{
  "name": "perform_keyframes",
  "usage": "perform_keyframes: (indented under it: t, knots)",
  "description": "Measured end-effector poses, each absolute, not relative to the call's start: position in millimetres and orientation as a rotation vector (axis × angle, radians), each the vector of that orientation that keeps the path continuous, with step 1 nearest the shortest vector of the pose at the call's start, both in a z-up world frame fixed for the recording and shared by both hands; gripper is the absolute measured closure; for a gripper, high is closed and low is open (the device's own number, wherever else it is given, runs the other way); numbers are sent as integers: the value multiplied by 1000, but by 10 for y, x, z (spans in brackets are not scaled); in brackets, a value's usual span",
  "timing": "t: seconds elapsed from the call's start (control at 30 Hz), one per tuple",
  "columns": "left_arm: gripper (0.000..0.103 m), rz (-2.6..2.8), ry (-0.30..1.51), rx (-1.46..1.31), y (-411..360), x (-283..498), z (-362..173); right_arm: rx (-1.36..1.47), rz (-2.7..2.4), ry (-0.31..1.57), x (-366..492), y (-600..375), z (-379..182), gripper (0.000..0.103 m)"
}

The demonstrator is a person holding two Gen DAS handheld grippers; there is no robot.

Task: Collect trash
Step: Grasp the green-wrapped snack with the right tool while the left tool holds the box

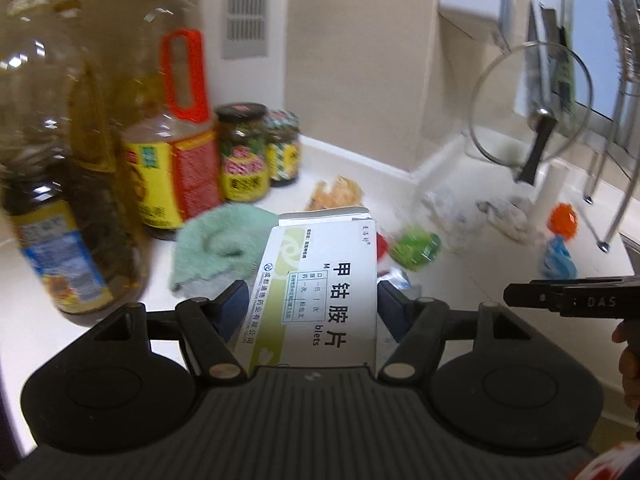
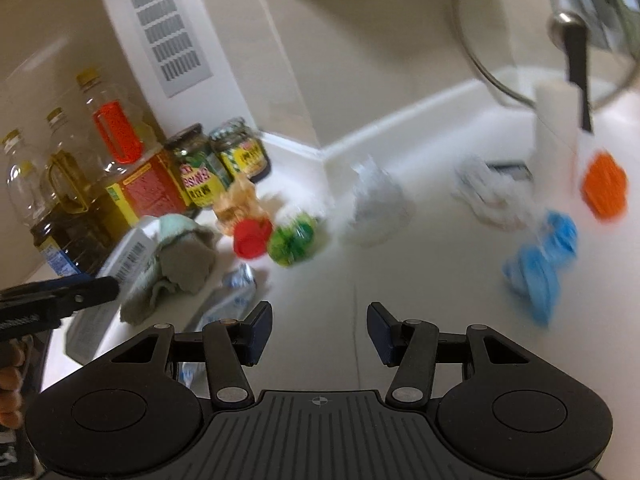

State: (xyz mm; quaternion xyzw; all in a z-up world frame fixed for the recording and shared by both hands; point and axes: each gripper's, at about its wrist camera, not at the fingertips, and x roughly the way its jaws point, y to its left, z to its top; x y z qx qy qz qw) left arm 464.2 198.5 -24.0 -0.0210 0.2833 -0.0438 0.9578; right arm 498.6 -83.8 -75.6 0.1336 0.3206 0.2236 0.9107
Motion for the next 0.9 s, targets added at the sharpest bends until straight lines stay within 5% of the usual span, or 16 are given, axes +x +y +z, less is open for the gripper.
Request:
perform_keyframes:
  t: [0.8,0.9]
  knots:
    - [35,116,565,-75,2232,4734,-173,188,545,658,5948,-265,-987,50]
    - [35,121,568,-78,2225,4705,-172,159,556,638,5916,-252,-983,70]
